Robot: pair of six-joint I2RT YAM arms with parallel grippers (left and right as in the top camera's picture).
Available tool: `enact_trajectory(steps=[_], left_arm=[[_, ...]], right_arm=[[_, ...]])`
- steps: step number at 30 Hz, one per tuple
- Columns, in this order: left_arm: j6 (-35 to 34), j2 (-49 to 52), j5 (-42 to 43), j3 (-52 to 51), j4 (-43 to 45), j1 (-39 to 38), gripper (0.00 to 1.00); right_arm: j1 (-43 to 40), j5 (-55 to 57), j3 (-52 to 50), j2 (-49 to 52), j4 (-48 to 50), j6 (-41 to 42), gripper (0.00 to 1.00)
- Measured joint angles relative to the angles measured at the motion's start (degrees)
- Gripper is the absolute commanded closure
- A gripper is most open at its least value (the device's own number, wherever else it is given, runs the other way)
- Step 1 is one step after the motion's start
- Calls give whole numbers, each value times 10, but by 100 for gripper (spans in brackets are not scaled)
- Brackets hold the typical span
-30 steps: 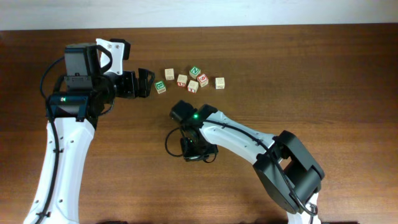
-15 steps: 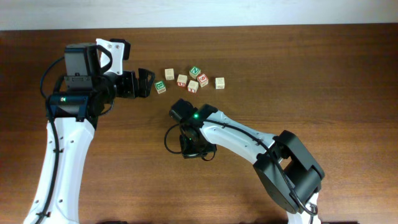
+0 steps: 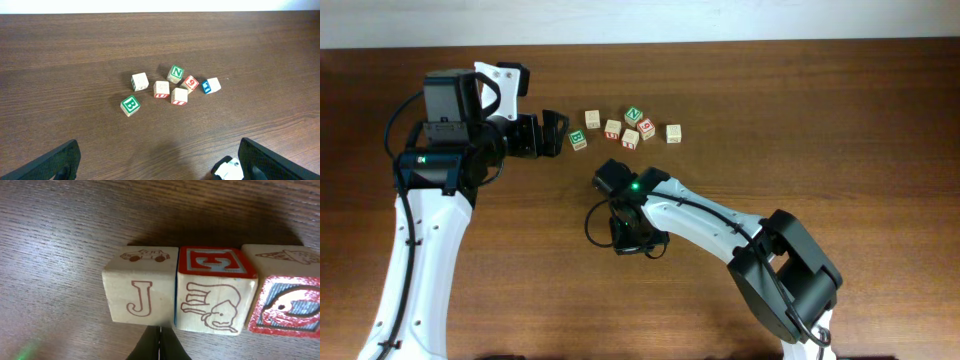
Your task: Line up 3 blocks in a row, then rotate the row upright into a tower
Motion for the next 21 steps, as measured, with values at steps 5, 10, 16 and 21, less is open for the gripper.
enact_trajectory(steps=[5, 10, 16, 21], left_arm=[[0, 0, 0, 0, 1, 1, 1], [0, 0, 2, 0, 0, 3, 1], [0, 0, 2, 1, 0, 3, 1], [0, 0, 2, 1, 0, 3, 1]], right_arm=[[2, 40, 1, -144, -48, -5, 94], [82, 150, 8, -300, -123, 29, 61], [25, 156, 54, -367, -219, 24, 56], [-15, 149, 74, -446, -256, -25, 56]])
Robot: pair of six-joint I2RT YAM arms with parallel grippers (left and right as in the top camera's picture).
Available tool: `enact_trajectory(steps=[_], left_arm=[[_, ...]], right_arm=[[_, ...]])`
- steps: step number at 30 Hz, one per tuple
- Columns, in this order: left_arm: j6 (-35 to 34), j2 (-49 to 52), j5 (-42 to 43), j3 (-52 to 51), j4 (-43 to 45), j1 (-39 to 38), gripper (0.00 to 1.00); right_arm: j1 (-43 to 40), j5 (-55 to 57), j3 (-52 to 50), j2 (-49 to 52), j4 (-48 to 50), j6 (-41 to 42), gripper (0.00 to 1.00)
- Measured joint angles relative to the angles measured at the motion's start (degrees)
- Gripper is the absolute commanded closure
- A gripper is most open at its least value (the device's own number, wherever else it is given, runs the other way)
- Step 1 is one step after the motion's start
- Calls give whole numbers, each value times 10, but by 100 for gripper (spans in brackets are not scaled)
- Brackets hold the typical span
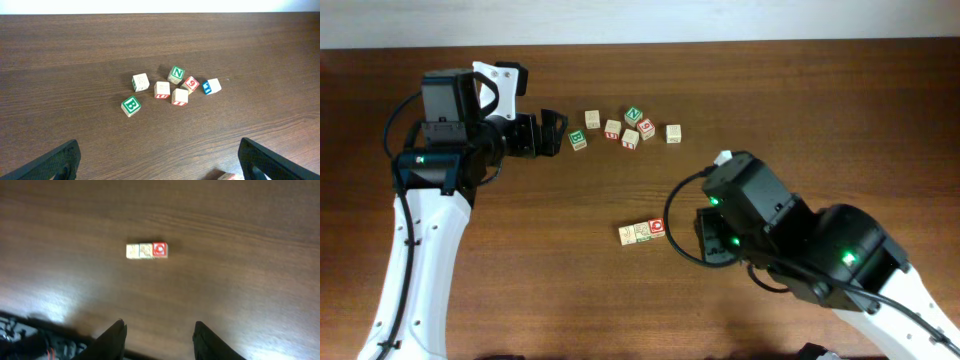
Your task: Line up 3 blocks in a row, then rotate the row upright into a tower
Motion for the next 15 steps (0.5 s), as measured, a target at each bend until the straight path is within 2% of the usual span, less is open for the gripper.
enact_trajectory(steps=[11, 15], left_arm=[[0, 0, -4, 0, 4, 0, 1], [2, 0, -77, 0, 6, 0, 1]], right_arm=[[11, -6, 0, 1, -20, -8, 55], [11, -8, 0, 1, -24, -3, 55]])
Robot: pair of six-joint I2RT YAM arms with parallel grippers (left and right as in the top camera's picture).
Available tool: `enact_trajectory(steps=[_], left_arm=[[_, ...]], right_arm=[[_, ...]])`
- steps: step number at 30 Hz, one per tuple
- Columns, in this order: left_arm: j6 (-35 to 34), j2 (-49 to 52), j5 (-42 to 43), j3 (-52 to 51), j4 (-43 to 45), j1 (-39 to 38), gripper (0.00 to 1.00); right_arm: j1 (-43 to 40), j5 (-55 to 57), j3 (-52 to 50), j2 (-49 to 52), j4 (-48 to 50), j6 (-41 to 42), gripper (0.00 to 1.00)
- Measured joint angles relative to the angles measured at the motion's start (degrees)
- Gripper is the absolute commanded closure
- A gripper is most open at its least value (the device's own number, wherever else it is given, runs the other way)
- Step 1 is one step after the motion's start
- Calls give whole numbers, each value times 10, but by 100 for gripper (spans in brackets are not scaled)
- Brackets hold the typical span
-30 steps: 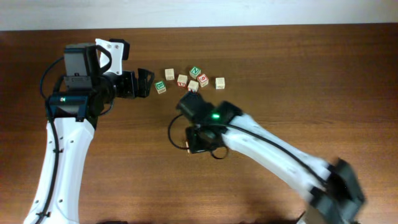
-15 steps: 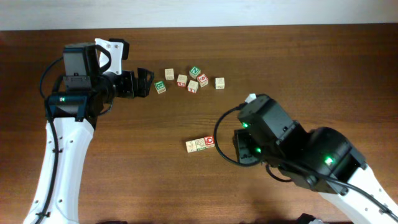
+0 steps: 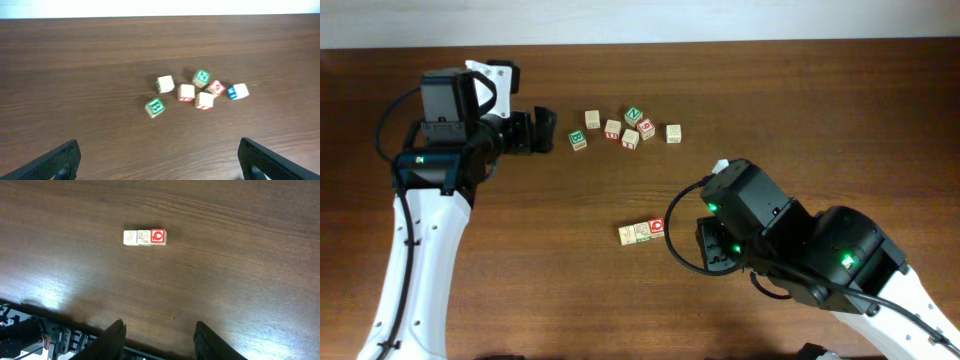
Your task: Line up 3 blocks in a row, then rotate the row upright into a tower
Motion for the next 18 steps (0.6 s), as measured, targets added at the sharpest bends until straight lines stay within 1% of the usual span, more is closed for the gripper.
enact_trajectory(steps=[5, 10, 14, 15, 18], left_arm=[[0, 0, -22, 0, 0, 0, 1], [0, 0, 16, 2, -70, 0, 1], [0, -5, 23, 2, -117, 0, 1], [0, -16, 24, 2, -126, 0, 1], [-9, -120, 26, 2, -149, 0, 1]], right_arm=[[0, 0, 0, 0, 0, 2, 55], [0, 0, 0, -6, -6, 3, 55], [0, 7, 0, -42, -22, 3, 53], [0, 15, 0, -61, -26, 3, 53], [0, 29, 0, -77, -28, 3, 53]])
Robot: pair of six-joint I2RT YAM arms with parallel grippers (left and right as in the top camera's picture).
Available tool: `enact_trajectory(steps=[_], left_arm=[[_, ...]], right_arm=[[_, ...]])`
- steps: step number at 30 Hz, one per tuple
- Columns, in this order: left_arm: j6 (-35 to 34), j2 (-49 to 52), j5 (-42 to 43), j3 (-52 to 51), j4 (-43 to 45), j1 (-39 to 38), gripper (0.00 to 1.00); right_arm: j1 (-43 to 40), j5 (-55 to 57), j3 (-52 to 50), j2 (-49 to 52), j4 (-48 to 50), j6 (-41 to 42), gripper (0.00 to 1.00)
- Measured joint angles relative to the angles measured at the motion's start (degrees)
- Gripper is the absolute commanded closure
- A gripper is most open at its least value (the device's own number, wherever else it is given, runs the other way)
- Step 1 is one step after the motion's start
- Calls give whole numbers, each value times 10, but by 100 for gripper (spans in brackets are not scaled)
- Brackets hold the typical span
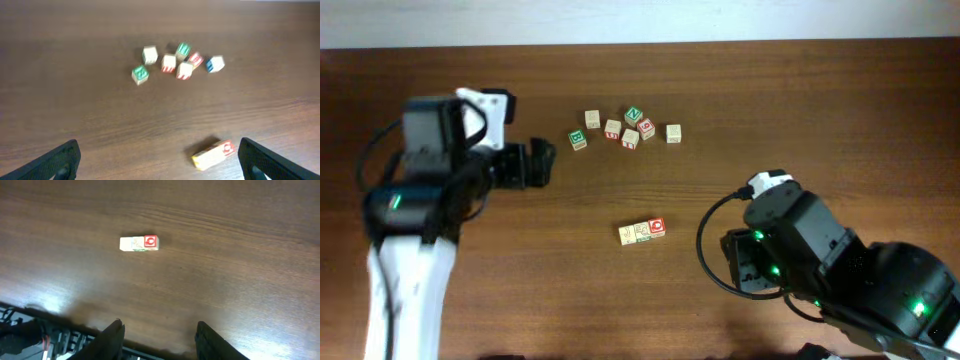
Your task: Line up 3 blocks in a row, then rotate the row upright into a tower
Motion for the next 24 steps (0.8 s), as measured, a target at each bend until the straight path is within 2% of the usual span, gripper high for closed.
enact_trajectory(steps=[5, 8, 12, 13, 14, 15, 18, 19, 20, 24], left_arm=[[-23, -137, 1, 9, -61, 0, 5], [-32, -127, 1, 9, -75, -8, 6], [-70, -90, -30, 9, -76, -69, 9], [-84, -77, -47, 9, -77, -88, 16], [-104, -58, -71, 9, -79, -112, 39], [-125, -40, -93, 9, -82, -131, 53], [-173, 13, -130, 9, -87, -163, 76], [-182, 31, -137, 8, -86, -167, 92], [-192, 50, -142, 8, -87, -167, 100], [-219, 145, -149, 7, -87, -167, 100]], right_arm=[[0, 13, 0, 12, 2, 0, 49], [0, 19, 0, 29, 2, 5, 49], [0, 23, 0, 57, -2, 11, 47], [-1, 23, 0, 67, -2, 12, 47], [-5, 23, -1, 85, -2, 12, 48], [-12, 23, -1, 100, -2, 12, 53], [-61, 19, -2, 162, 7, 5, 60], [-79, 9, -3, 182, 20, -9, 63], [-98, -9, -3, 203, 37, -27, 66], [-164, -95, -3, 252, 77, -113, 79]])
